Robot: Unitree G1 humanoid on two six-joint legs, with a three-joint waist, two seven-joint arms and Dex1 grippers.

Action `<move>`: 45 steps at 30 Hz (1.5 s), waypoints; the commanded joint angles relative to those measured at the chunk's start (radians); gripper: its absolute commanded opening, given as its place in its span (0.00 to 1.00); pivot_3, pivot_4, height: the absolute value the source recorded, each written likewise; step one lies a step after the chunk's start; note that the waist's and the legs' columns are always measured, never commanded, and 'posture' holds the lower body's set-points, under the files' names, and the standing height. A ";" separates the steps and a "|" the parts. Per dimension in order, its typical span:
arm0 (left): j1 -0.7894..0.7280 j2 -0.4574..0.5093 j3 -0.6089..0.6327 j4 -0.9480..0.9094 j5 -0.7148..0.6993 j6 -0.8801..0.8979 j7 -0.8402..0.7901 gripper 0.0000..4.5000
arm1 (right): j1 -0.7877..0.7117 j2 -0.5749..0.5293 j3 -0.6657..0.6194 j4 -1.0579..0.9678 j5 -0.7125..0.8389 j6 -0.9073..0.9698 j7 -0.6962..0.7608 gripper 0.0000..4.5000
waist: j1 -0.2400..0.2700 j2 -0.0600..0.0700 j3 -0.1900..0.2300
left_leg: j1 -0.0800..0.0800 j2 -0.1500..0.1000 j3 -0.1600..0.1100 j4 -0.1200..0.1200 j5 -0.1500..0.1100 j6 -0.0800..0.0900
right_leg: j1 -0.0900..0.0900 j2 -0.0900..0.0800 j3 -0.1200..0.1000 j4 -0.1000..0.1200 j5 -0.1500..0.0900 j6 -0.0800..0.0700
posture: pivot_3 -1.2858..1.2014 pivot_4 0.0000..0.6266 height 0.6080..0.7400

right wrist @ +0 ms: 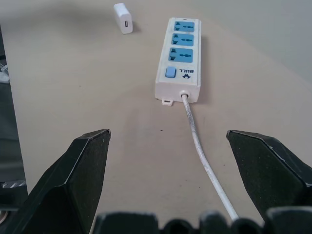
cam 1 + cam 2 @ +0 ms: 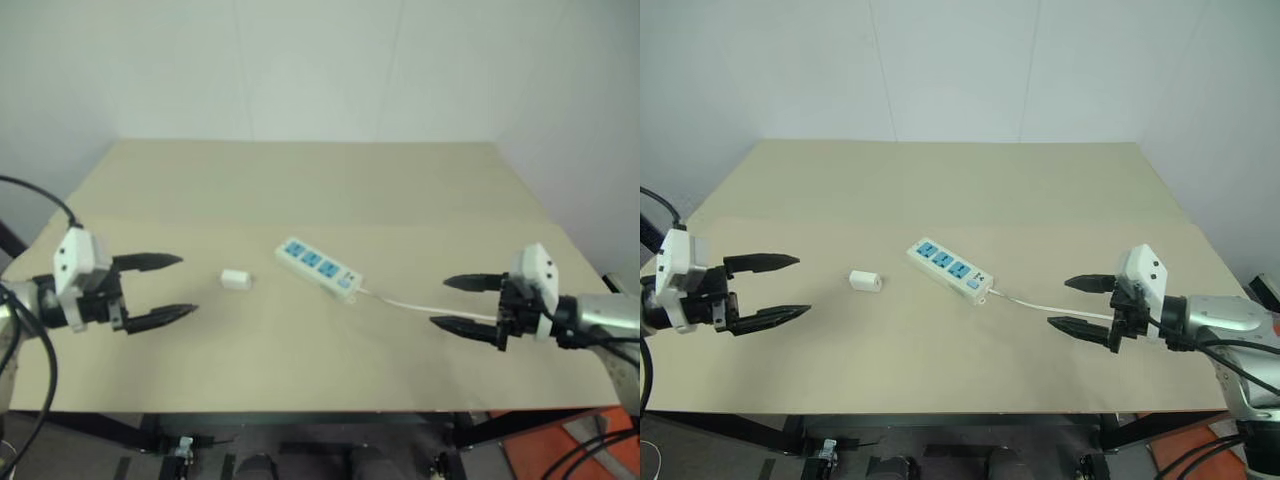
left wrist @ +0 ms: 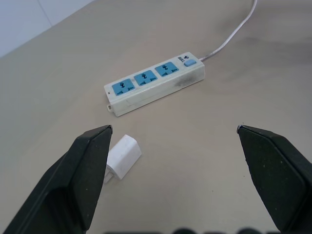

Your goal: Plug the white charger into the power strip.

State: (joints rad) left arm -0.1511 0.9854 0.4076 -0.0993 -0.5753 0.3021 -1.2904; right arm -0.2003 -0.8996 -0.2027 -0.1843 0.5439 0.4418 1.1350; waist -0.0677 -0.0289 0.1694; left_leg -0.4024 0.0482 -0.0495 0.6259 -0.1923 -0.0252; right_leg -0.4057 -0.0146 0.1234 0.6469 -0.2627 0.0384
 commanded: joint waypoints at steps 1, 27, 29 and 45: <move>-0.011 0.006 0.015 -0.005 -0.016 -0.010 -0.006 0.99 | -0.026 0.001 -0.001 -0.007 -0.008 -0.031 0.004 1.00 | 0.000 0.000 0.000 | 0.000 0.000 0.000 0.000 0.000 0.000 | 0.000 0.000 0.000 0.000 0.000 0.000 | 0.52 0.24 1.00; -0.006 -0.030 0.000 -0.036 -0.035 0.000 0.015 0.99 | -0.342 0.505 0.232 0.346 -0.252 -0.252 -0.322 1.00 | 0.000 0.001 0.000 | 0.000 0.001 0.000 0.000 0.000 0.000 | 0.000 0.002 0.000 0.002 0.001 -0.001 | 0.52 0.24 1.00; -0.001 -0.034 -0.001 -0.041 -0.035 0.000 0.019 0.99 | -0.370 0.548 0.233 0.419 -0.254 -0.294 -0.309 1.00 | 0.004 0.001 0.001 | -0.001 0.001 -0.001 0.000 0.000 0.000 | 0.000 0.001 -0.001 0.001 0.003 -0.004 | 0.52 0.24 1.00; 0.048 -0.045 0.020 -0.068 -0.046 0.001 0.024 0.99 | -0.443 0.676 0.250 0.764 -0.315 -0.521 -0.253 1.00 | -0.006 0.001 0.001 | 0.000 0.001 -0.001 0.000 0.000 0.000 | 0.000 0.001 -0.001 0.002 0.004 -0.007 | 0.52 0.24 1.00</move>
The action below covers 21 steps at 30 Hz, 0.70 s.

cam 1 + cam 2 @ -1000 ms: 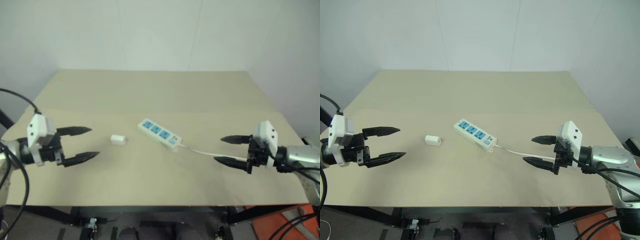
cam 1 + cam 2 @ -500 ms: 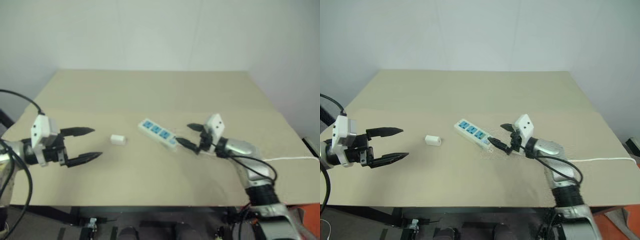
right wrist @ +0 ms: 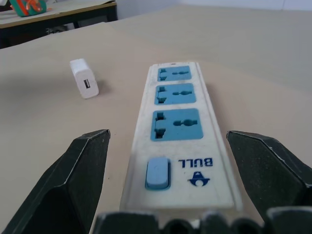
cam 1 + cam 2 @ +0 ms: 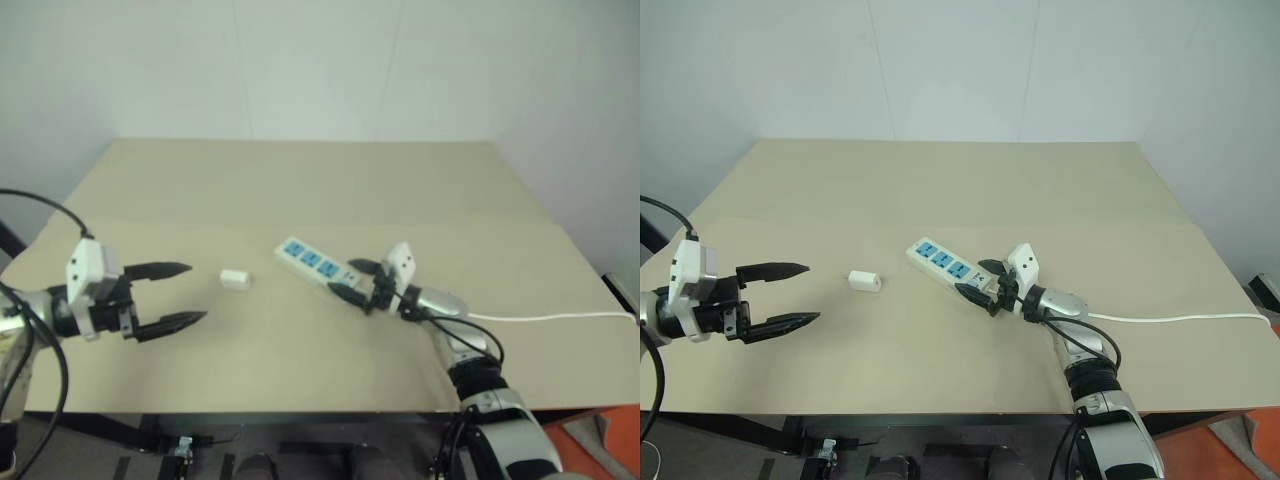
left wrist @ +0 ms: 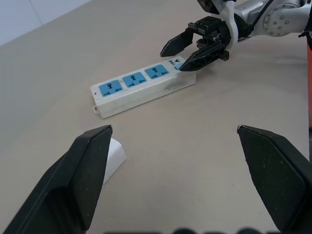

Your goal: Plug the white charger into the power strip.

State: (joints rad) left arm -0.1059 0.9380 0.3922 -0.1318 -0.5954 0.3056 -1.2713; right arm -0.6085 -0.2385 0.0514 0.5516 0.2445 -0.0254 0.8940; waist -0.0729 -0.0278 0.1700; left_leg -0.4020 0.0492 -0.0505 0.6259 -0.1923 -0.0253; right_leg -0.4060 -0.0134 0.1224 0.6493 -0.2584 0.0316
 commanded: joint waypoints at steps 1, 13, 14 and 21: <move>0.004 0.003 0.035 -0.039 -0.028 -0.001 0.006 0.99 | -0.042 0.021 -0.003 0.048 -0.021 -0.062 -0.013 1.00 | -0.002 0.000 0.000 | 0.000 0.000 0.000 0.000 0.000 0.000 | 0.000 0.000 0.000 0.000 0.000 0.000 | 0.52 0.24 1.00; 0.010 0.008 0.037 -0.056 -0.032 0.004 0.016 0.99 | -0.115 0.072 0.012 0.259 -0.091 -0.136 -0.028 1.00 | -0.027 0.000 0.000 | 0.003 0.000 0.000 0.000 0.000 0.000 | 0.002 0.000 0.000 0.001 0.000 0.000 | 0.52 0.24 1.00; 0.012 0.009 0.038 -0.060 -0.033 0.006 0.018 0.99 | -0.114 0.069 0.015 0.266 -0.101 -0.143 -0.030 1.00 | -0.028 0.000 0.000 | 0.003 0.000 0.000 0.000 0.000 0.000 | 0.002 0.000 0.000 0.001 0.000 0.000 | 0.52 0.24 1.00; 0.026 0.005 0.037 -0.074 -0.041 0.012 0.029 0.99 | -0.096 0.048 0.006 0.244 -0.091 -0.132 -0.003 1.00 | -0.027 0.000 0.000 | 0.004 0.000 -0.001 0.000 0.000 0.000 | 0.003 0.001 0.000 0.001 0.000 0.000 | 0.52 0.24 1.00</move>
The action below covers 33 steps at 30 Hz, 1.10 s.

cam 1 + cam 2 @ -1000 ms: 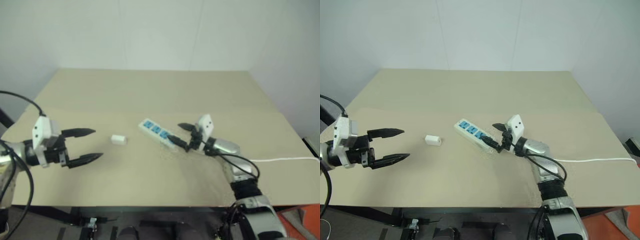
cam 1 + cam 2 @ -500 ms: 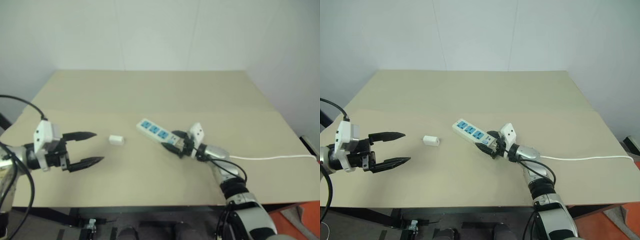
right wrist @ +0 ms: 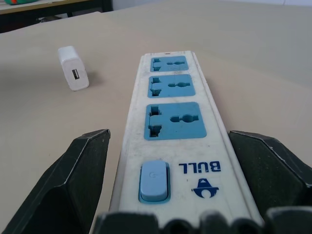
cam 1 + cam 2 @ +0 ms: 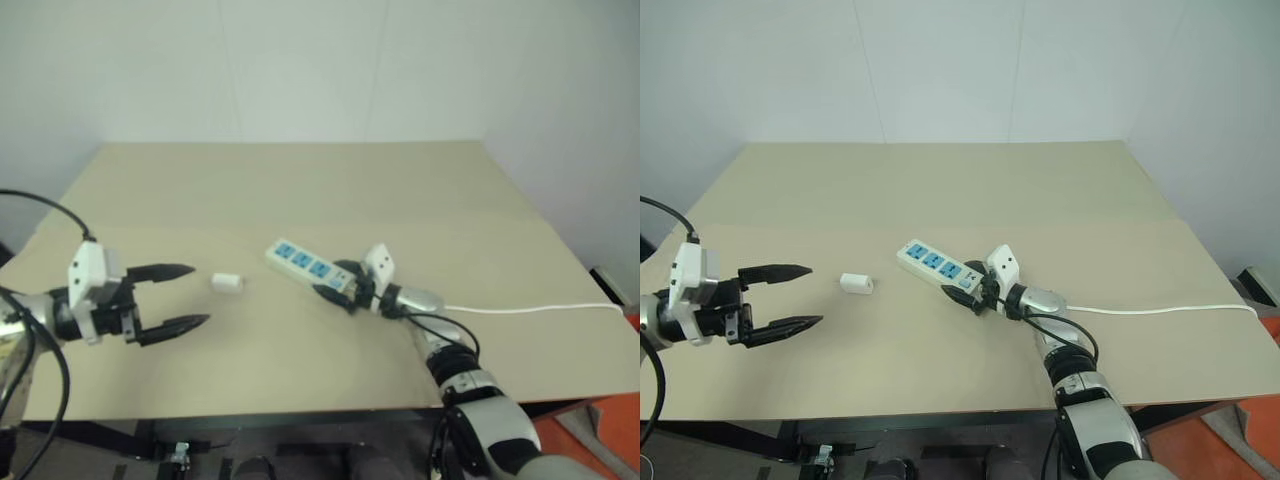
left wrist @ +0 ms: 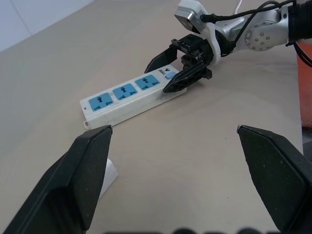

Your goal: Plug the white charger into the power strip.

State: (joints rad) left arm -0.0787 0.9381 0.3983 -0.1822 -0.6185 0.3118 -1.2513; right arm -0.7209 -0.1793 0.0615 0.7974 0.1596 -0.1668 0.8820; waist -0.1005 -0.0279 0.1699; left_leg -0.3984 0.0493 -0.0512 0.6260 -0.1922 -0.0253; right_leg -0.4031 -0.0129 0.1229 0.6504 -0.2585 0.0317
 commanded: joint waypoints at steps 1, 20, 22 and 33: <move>-0.002 0.004 0.028 -0.025 -0.019 0.006 0.012 0.99 | 0.018 -0.013 -0.002 0.000 -0.009 0.010 0.008 1.00 | 0.002 0.000 0.000 | 0.000 0.000 0.000 0.000 0.000 0.000 | 0.000 0.000 0.000 0.000 0.000 0.000 | 0.52 0.24 1.00; -0.005 0.007 0.021 -0.025 -0.024 0.004 0.021 1.00 | -0.036 0.006 0.031 0.094 -0.075 0.037 -0.012 0.80 | -0.009 0.000 0.000 | 0.002 0.000 0.000 0.000 0.000 0.000 | 0.001 0.001 0.001 0.001 -0.002 0.004 | 0.52 0.24 1.00; -0.003 0.009 0.024 -0.028 -0.025 0.005 0.022 1.00 | -0.037 0.000 0.021 0.078 -0.068 0.037 -0.004 0.76 | -0.010 0.000 0.000 | 0.003 0.000 0.000 0.000 0.000 0.000 | 0.001 0.001 0.001 0.003 -0.002 0.004 | 0.52 0.24 1.00; -0.209 0.038 -0.093 0.082 0.004 0.009 -0.042 1.00 | 0.070 -0.121 -0.022 -0.312 0.130 0.120 0.293 0.76 | 0.003 0.001 0.001 | -0.001 0.000 0.000 0.000 0.000 0.000 | -0.003 0.001 0.001 0.005 -0.003 0.003 | 0.52 0.24 1.00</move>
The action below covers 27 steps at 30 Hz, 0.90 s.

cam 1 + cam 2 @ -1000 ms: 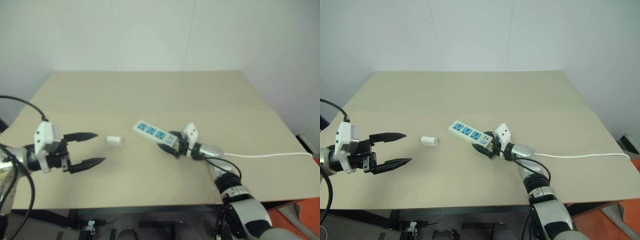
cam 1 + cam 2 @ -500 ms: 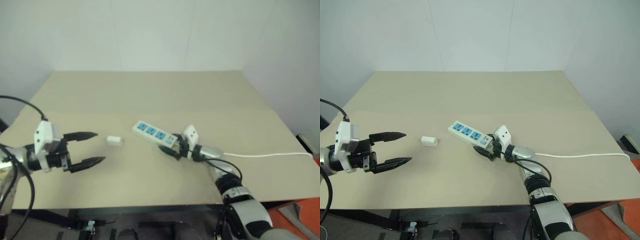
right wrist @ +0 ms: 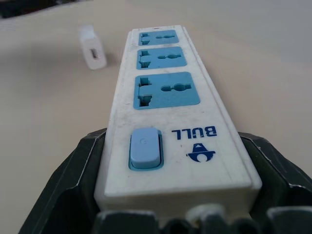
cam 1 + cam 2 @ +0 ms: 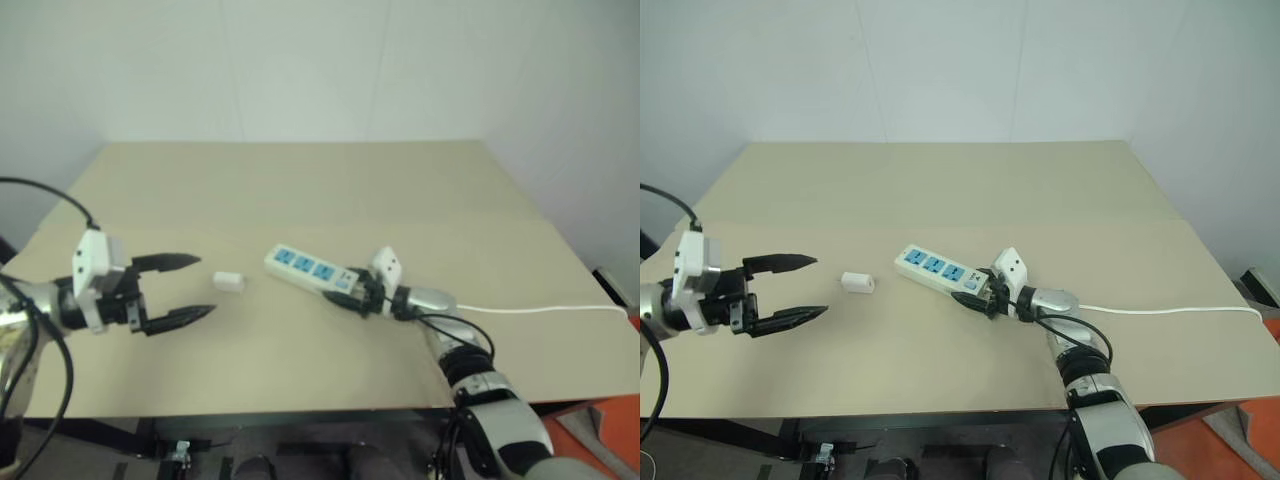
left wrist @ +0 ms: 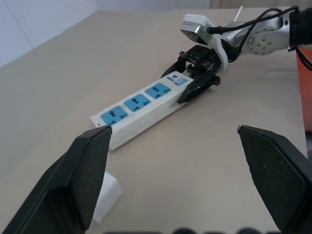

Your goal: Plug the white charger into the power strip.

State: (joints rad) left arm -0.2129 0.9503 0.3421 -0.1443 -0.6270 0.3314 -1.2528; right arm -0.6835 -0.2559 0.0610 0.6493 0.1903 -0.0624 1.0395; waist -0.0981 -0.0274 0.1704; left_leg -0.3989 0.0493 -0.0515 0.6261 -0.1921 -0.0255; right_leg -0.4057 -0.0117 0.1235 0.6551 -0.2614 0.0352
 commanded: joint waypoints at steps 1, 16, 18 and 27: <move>-0.106 0.027 -0.057 0.067 0.019 -0.015 -0.059 1.00 | 0.051 -0.065 -0.014 -0.201 0.116 0.028 0.180 0.76 | 0.003 0.000 0.000 | 0.000 0.000 0.000 0.000 0.000 0.000 | 0.000 0.000 0.000 0.000 0.000 0.000 | 0.52 0.24 1.00; -0.645 0.019 -0.479 0.427 0.373 -0.125 -0.294 1.00 | 0.068 -0.039 0.094 -0.019 0.032 -0.148 0.342 0.76 | -0.001 -0.001 0.001 | 0.000 0.000 -0.001 0.002 0.000 0.000 | 0.000 0.003 0.001 0.002 -0.001 0.001 | 0.52 0.24 1.00; -0.713 0.017 -0.526 0.471 0.434 -0.168 -0.331 1.00 | 0.064 -0.030 0.094 0.003 0.024 -0.157 0.342 0.76 | -0.004 -0.001 0.000 | 0.000 0.000 0.000 0.002 0.000 0.000 | 0.000 0.003 0.001 0.002 0.000 0.001 | 0.52 0.24 1.00; -1.028 0.023 -0.984 0.562 0.639 -0.039 -0.362 1.00 | 0.074 -0.015 0.100 0.070 -0.012 -0.195 0.327 0.76 | -0.004 -0.001 0.001 | 0.001 0.000 -0.001 0.002 0.000 0.000 | 0.001 0.003 0.001 0.003 -0.001 0.001 | 0.52 0.24 1.00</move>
State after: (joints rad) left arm -1.2033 0.9518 -0.5901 0.4109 -0.0023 0.2633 -1.6099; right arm -0.6140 -0.2814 0.1521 0.7001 0.1835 -0.2527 1.3685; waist -0.1023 -0.0281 0.1710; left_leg -0.3976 0.0494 -0.0536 0.6279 -0.1920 -0.0253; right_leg -0.4047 -0.0081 0.1242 0.6586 -0.2623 0.0365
